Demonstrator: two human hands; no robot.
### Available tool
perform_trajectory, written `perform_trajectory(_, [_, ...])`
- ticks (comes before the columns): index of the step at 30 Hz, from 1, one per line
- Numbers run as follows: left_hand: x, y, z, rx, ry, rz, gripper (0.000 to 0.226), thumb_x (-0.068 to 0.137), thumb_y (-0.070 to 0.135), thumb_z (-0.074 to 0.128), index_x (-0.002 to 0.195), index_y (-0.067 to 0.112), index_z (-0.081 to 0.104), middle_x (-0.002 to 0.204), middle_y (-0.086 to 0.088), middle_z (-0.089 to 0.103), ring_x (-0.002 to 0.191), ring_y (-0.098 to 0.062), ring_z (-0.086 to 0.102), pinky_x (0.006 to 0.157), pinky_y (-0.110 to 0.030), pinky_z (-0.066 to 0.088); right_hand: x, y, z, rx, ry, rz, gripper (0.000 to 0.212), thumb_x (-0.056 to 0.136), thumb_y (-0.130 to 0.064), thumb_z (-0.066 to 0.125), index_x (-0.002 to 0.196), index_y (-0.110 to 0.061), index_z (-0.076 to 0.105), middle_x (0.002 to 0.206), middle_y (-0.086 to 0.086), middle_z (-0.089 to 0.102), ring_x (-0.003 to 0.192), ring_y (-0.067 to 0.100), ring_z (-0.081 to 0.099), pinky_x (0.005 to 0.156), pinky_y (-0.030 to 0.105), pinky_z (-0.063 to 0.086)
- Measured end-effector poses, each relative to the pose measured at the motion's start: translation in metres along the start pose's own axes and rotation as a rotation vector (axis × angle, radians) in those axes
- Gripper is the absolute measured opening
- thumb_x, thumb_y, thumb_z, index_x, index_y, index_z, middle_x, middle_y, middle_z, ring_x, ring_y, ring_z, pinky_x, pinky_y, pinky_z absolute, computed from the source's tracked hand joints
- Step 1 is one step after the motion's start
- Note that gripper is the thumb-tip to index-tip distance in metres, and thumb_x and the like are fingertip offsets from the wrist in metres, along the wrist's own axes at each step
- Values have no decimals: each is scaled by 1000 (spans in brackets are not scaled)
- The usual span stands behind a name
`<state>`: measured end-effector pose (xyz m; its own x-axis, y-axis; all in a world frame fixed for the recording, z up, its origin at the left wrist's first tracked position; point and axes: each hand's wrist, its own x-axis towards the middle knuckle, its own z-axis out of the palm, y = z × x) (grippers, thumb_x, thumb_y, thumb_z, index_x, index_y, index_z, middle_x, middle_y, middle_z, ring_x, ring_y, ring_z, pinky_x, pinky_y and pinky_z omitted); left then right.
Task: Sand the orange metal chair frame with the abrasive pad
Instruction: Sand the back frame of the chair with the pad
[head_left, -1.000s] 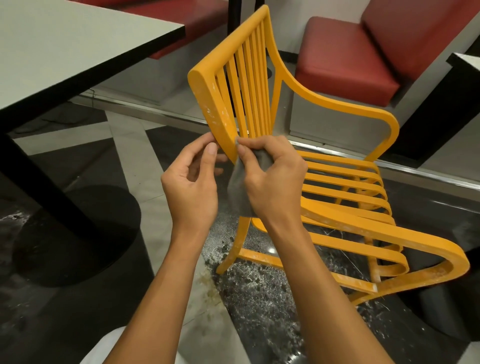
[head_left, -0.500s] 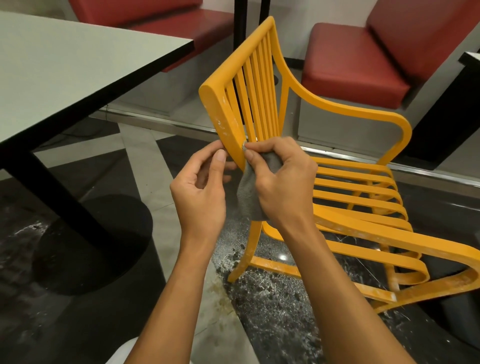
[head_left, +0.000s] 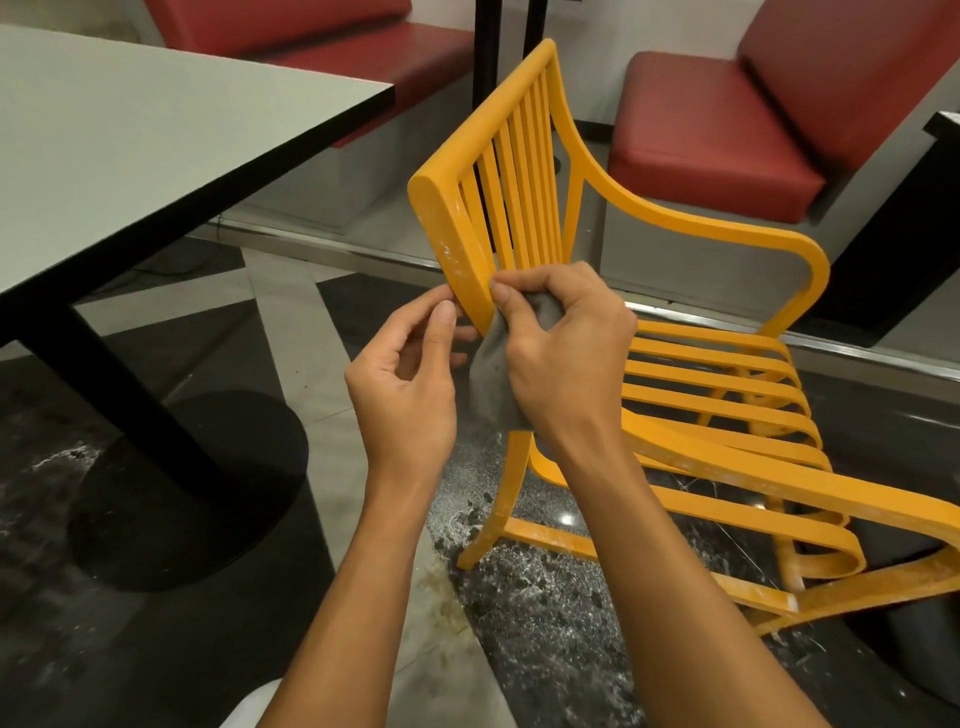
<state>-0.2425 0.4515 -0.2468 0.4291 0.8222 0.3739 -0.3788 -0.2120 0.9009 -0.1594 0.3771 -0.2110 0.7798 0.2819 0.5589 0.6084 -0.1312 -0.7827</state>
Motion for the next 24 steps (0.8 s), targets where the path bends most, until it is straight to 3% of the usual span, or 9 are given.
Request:
perform_trajectory(2, [0,3,1,-11,12,2,22,106,10,61,124,7,74,109,-2,80,103,-15,77,84,-22,60,13,-11,6,7,12,-8,7,92,-20,77,98,-21,81,96,-8,71,93,3,67,87,28,57])
perform_trajectory(5, [-1,5,1,-14,2,11,23,107,9,60,126,6,73,114,-1,79,111,-13,74,88,-20,59,19,-17,9,38,3,-26,8,93,-19,76,100,-20,81,97,-8,72,94,3,67,87,26,56])
perform_trajectory(11, [1,0,-1,1,-10,30,24,108,10,59,125,2,73,107,-5,80,97,-22,78,82,-30,63,-3,0,-2,18,-8,-14,8,91,-17,78,99,-19,80,96,-6,71,93,6,68,85,34,58])
perform_trajectory(16, [-2,5,0,2,2,27,24,107,8,59,126,3,73,116,-2,78,112,-10,74,88,-17,58,19,-22,7,38,7,-62,6,92,-18,77,97,-18,80,95,-8,71,92,3,67,84,23,56])
perform_trajectory(24, [0,1,1,-16,-17,9,24,109,11,57,125,2,73,107,-4,80,97,-21,78,81,-29,62,1,-1,-2,3,-22,2,8,91,-18,78,98,-20,80,97,-7,71,94,4,67,87,30,57])
